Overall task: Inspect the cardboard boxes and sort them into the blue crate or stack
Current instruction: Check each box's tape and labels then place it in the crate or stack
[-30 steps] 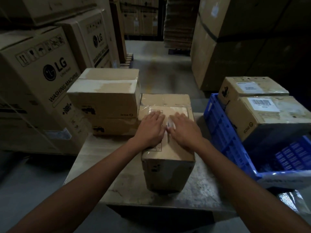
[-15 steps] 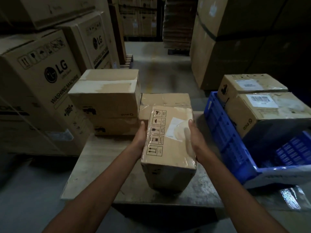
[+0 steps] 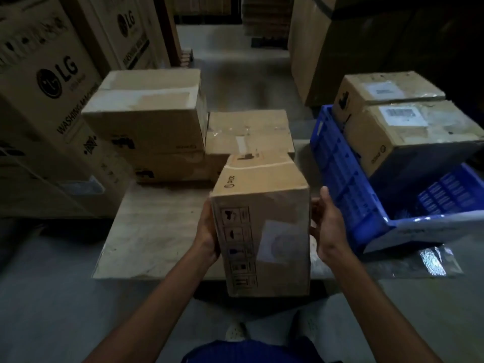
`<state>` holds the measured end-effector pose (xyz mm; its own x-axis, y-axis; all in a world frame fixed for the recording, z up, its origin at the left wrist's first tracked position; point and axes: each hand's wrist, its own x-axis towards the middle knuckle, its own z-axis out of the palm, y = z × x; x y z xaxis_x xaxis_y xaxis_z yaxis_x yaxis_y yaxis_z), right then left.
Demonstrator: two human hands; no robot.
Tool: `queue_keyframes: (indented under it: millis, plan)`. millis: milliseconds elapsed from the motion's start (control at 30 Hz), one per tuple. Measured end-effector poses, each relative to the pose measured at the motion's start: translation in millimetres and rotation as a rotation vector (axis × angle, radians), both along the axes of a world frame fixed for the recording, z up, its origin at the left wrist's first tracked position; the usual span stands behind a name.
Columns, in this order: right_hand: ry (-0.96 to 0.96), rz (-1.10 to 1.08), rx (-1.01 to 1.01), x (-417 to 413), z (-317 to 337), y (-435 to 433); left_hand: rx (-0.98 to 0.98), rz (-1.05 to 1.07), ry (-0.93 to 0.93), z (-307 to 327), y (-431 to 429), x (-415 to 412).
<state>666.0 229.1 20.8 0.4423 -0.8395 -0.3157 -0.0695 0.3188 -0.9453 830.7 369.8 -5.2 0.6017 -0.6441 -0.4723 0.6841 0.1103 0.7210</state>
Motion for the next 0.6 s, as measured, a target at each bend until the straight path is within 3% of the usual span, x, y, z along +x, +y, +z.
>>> queue_keyframes:
  millis: [133, 267, 367, 500, 600]
  plan:
    - [0.084, 0.021, 0.034, -18, -30, 7, 0.033, -0.014, -0.056, -21, 12, -16]
    - [0.302, 0.117, -0.068, -20, -67, 15, 0.186, -0.043, -0.220, -62, 24, -25]
    - [0.367, 0.066, -0.025, -19, -77, 17, 0.236, -0.079, -0.204, -68, 29, -27]
    - [0.303, 0.110, 0.045, -11, -64, 7, 0.298, -0.137, -0.122, -64, 13, 0]
    - [0.234, 0.096, 0.087, 7, -55, -17, 0.409, -0.038, -0.122, -51, -17, 32]
